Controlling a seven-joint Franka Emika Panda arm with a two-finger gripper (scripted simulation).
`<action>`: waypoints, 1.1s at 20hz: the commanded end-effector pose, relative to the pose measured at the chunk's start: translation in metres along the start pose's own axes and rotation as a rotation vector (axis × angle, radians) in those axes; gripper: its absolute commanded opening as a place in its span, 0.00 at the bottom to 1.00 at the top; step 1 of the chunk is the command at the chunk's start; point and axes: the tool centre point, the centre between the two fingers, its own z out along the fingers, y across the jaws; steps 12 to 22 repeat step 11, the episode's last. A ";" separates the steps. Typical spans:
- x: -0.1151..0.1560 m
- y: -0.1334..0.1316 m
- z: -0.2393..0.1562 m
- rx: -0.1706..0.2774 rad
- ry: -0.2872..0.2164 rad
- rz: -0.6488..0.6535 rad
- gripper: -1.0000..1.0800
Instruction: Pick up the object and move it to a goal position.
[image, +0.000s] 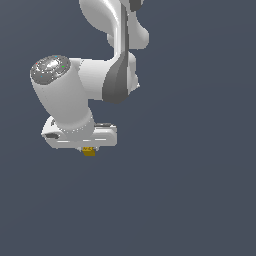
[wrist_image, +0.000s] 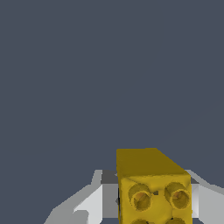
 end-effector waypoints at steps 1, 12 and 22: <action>0.001 0.009 -0.014 0.001 -0.001 -0.001 0.00; 0.005 0.024 -0.035 0.001 -0.001 -0.001 0.00; 0.005 0.024 -0.035 0.001 -0.001 -0.001 0.00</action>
